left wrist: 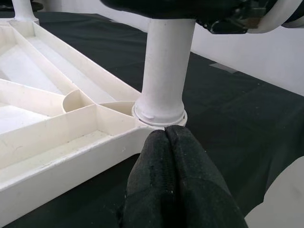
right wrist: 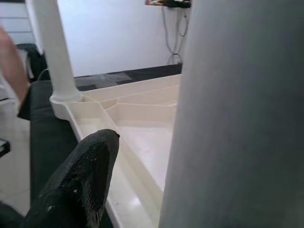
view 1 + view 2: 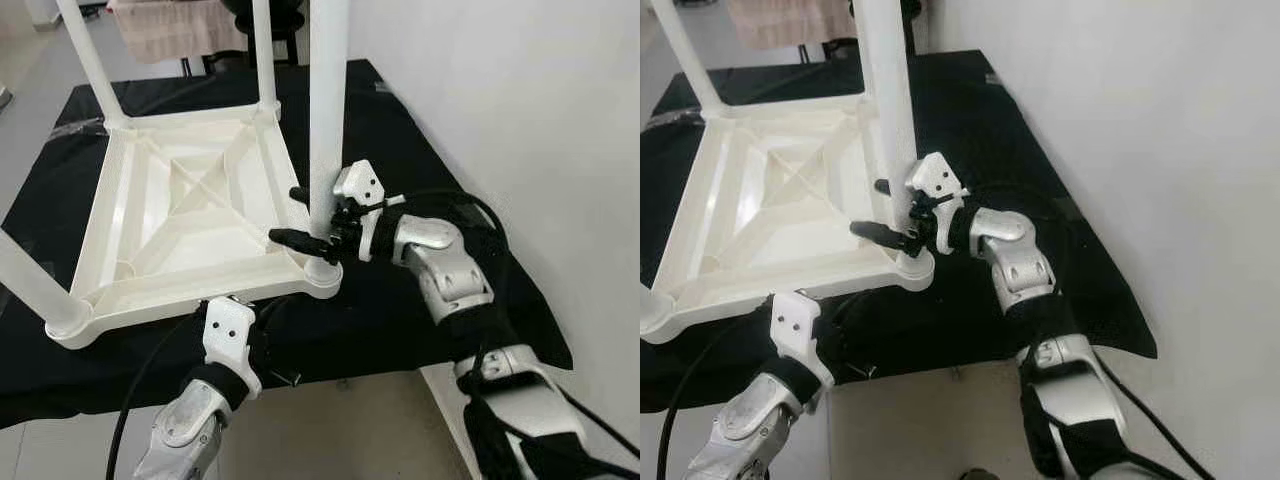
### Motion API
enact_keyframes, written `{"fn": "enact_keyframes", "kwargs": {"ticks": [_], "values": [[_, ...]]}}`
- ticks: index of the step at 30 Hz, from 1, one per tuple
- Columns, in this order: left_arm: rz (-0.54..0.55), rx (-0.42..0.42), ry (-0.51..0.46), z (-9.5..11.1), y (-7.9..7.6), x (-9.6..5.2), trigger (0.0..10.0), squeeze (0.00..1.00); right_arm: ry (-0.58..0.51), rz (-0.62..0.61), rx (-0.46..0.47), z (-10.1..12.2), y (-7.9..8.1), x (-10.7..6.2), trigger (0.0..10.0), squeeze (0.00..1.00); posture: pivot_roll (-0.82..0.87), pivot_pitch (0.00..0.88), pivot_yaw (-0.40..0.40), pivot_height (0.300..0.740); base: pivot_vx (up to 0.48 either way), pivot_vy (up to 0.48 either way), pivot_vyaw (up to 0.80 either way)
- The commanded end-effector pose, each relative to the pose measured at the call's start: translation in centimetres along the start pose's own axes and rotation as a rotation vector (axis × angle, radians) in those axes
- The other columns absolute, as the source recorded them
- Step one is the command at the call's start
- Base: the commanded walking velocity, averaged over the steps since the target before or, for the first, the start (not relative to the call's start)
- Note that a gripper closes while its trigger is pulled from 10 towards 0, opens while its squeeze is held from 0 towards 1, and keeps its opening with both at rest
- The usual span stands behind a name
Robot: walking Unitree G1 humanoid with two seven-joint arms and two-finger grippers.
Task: Building children table
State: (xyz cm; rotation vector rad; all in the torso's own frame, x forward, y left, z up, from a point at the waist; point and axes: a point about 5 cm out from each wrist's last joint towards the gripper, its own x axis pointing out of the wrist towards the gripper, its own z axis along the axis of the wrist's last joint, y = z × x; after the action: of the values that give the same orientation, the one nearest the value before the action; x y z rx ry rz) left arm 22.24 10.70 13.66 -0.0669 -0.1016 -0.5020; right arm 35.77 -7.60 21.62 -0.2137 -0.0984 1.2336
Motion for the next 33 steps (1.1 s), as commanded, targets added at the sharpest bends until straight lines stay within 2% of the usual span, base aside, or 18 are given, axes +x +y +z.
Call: {"fn": "enact_keyframes", "kwargs": {"ticks": [1, 2, 3, 11, 14, 16, 17, 18, 20, 21, 23, 24, 25, 26, 27, 28, 30, 33], "values": [[0.002, 0.002, 0.009, -0.2, -0.1, -0.1, 10.0, 0.0, 0.002, 0.087, 0.05, -0.1, 0.1, 0.9, 10.0, 0.0, 0.08, 0.114, -0.028, 0.74, 0.0, 0.0, 0.0], [0.002, 0.002, 0.009, -0.2, -0.1, -0.1, 10.0, 0.0, 0.002, 0.087, 0.05, -0.1, 0.1, 0.9, 10.0, 0.0, 0.08, 0.114, -0.028, 0.74, 0.0, 0.0, 0.0], [0.002, 0.001, 0.009, -0.2, -0.1, -0.1, 10.0, 0.0, 0.021, 0.07, 0.053, -0.3, -0.2, 0.8, 0.0, 0.0, 0.08, 0.115, -0.029, 0.74, 0.0, 0.0, 0.0], [0.004, 0.0, 0.006, -0.1, -0.1, -0.1, 10.0, 0.0, 0.032, 0.048, 0.037, -1.0, -1.0, 0.0, 0.0, 0.0, 0.07, 0.121, -0.027, 0.74, 0.0, 0.0, 0.0], [0.003, -0.001, 0.006, -0.1, -0.1, -0.1, 10.0, 0.0, 0.031, -0.017, 0.03, -1.1, -1.6, -0.4, 0.0, 0.0, 0.07, 0.123, -0.027, 0.74, 0.0, 0.0, 0.0], [0.002, -0.001, 0.006, -0.1, 0.0, -0.1, 10.0, 0.0, 0.053, -0.133, 0.035, -1.7, -1.9, -0.9, 0.0, 0.0, 0.07, 0.125, -0.025, 0.74, 0.0, 0.0, 0.0], [0.002, -0.001, 0.006, -0.1, 0.0, -0.1, 10.0, 0.0, 0.053, -0.133, 0.035, -1.7, -1.9, -0.9, 0.0, 0.0, 0.07, 0.125, -0.025, 0.74, 0.0, 0.0, 0.0], [0.003, -0.001, 0.006, -0.1, 0.0, -0.1, 10.0, 0.0, 0.068, -0.187, 0.037, -2.1, -2.0, -1.0, 0.0, 0.0, 0.06, 0.127, -0.026, 0.74, 0.0, 0.0, 0.0], [0.003, -0.001, 0.006, -0.1, 0.1, -0.1, 10.0, 0.0, 0.109, -0.349, 0.094, -4.0, -1.0, -0.9, 0.0, 0.0, 0.06, 0.128, -0.025, 0.74, 0.0, 0.0, 0.0], [0.003, -0.001, 0.006, -0.1, 0.1, -0.1, 10.0, 0.0, 0.109, -0.349, 0.094, -4.0, -1.0, -0.9, 0.0, 0.0, 0.06, 0.128, -0.025, 0.74, 0.0, 0.0, 0.0], [0.002, -0.001, 0.007, 0.0, 0.2, -0.1, 10.0, 0.0, 0.18, -0.563, 0.147, -5.9, 0.8, -0.6, 0.0, 0.0, 0.05, 0.131, -0.021, 0.74, 0.0, 0.0, 0.0], [0.002, -0.001, 0.007, 0.0, 0.2, -0.1, 10.0, 0.0, 0.18, -0.563, 0.147, -5.9, 0.8, -0.6, 0.0, 0.0, 0.05, 0.131, -0.021, 0.74, 0.0, 0.0, 0.0], [0.002, -0.001, 0.007, -0.1, 0.2, -0.1, 10.0, 0.0, 0.195, -0.628, 0.174, -6.5, 2.0, -0.3, 0.0, 0.0, 0.05, 0.131, -0.02, 0.74, 0.0, 0.0, 0.0], [0.002, -0.001, 0.008, -0.1, 0.3, -0.1, 10.0, 0.0, 0.201, -0.657, 0.175, -6.6, 3.3, 0.1, 0.0, 0.0, 0.06, 0.129, -0.017, 0.74, 0.0, 0.0, 0.0], [0.002, -0.001, 0.008, -0.1, 0.3, -0.1, 10.0, 0.0, 0.201, -0.657, 0.175, -6.6, 3.3, 0.1, 0.0, 0.0, 0.06, 0.129, -0.017, 0.74, 0.0, 0.0, 0.0], [0.002, -0.001, 0.009, -0.1, 0.4, -0.1, 10.0, 0.0, 0.199, -0.665, 0.173, -6.6, 4.0, 0.5, 0.0, 0.0, 0.06, 0.129, -0.017, 0.74, 0.0, 0.0, 0.0], [0.002, 0.0, 0.01, -0.2, 0.4, 0.0, 10.0, 0.0, 0.192, -0.659, 0.161, -6.3, 4.2, 0.9, 0.0, 0.0, 0.05, 0.127, -0.015, 0.74, 0.0, 0.0, 0.0], [0.001, 0.0, 0.01, -0.2, 0.4, 0.0, 10.0, 0.0, 0.186, -0.667, 0.134, -5.7, 3.5, 1.4, 0.0, 0.0, 0.05, 0.123, -0.022, 0.74, 0.0, 0.0, 0.0]]}}
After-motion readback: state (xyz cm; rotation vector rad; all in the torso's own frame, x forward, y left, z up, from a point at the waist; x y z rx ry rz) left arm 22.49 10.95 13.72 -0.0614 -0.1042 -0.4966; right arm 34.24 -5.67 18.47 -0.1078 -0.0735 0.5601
